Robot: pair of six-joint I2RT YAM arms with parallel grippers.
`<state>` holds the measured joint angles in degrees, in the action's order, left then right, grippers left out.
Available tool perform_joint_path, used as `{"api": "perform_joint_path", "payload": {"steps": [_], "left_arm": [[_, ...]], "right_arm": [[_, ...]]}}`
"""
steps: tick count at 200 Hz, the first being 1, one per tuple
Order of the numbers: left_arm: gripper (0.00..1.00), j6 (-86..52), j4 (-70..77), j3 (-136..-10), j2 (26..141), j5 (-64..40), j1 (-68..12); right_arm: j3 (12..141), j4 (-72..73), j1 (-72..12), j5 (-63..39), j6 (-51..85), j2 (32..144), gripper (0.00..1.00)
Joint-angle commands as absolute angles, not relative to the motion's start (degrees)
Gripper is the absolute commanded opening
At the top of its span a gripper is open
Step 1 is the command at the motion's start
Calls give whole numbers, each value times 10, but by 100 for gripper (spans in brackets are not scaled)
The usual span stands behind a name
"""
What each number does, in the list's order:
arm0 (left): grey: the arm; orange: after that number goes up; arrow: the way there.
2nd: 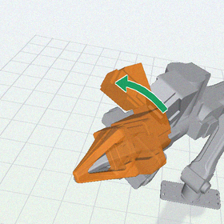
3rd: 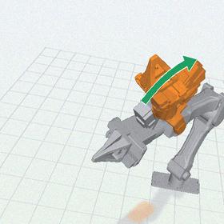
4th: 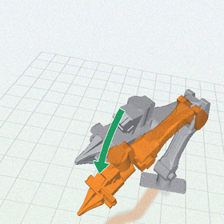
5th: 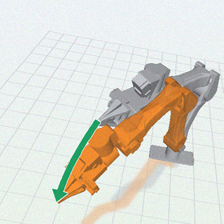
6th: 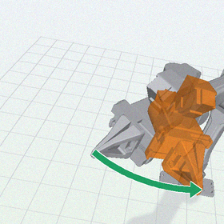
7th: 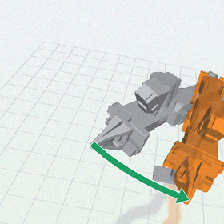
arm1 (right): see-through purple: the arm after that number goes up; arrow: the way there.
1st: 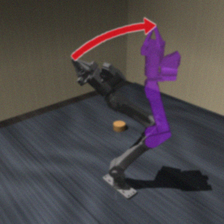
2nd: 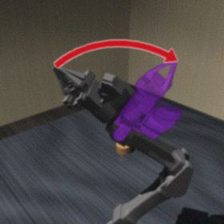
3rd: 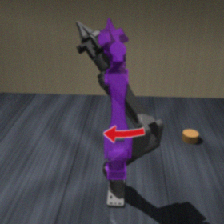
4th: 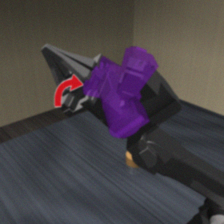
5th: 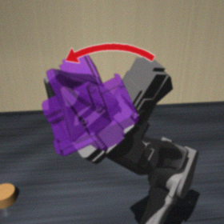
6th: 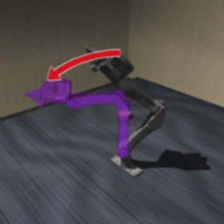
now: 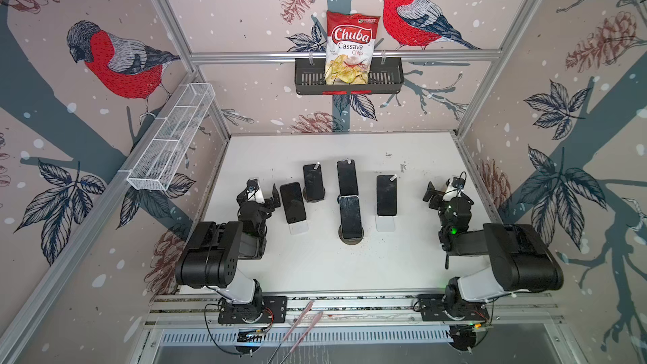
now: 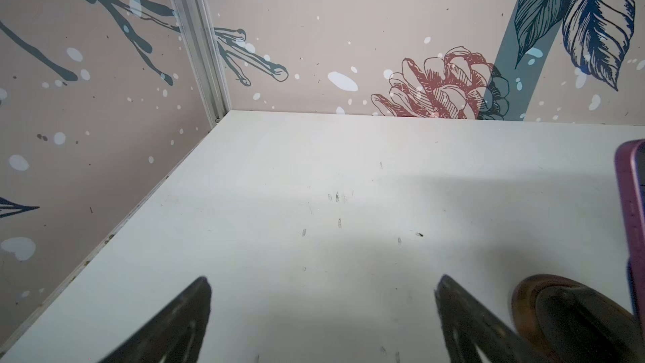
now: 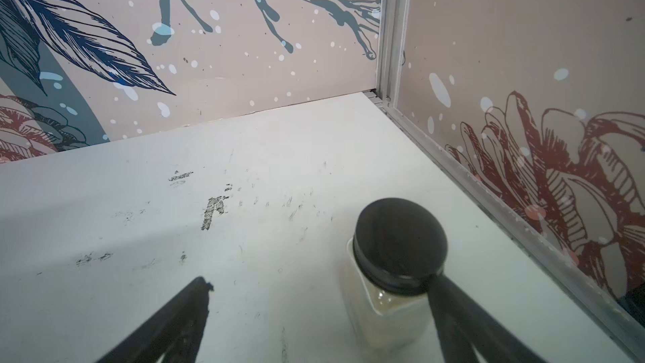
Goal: Remove the phone from the phone stand
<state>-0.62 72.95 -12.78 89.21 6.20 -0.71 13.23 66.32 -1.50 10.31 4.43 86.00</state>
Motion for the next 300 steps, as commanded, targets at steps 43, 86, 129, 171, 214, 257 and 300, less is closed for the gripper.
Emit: {"api": "perform_joint_path", "payload": {"steps": [43,86,129,171,214,257,300], "left_arm": [[99,-2,755,-129,892,62,-9],[99,-1,754,-131,892,60,-8],[99,-2,754,-131,892,60,-8],[99,-2,756,-129,892,60,-8],[99,-1,772,-109,866,57,-9],[99,-9,628,-146,774,79,-8],[99,-59,483,-200,693,155,-8]], "right_arm": [[134,686,-15,109,47,860,99],[135,686,-15,109,47,861,99],[135,686,-15,109,47,861,99],[133,689,-16,109,47,860,99],[166,572,-24,120,34,790,99],[200,463,-32,168,60,695,99],[256,337,-32,188,115,642,99]]}}
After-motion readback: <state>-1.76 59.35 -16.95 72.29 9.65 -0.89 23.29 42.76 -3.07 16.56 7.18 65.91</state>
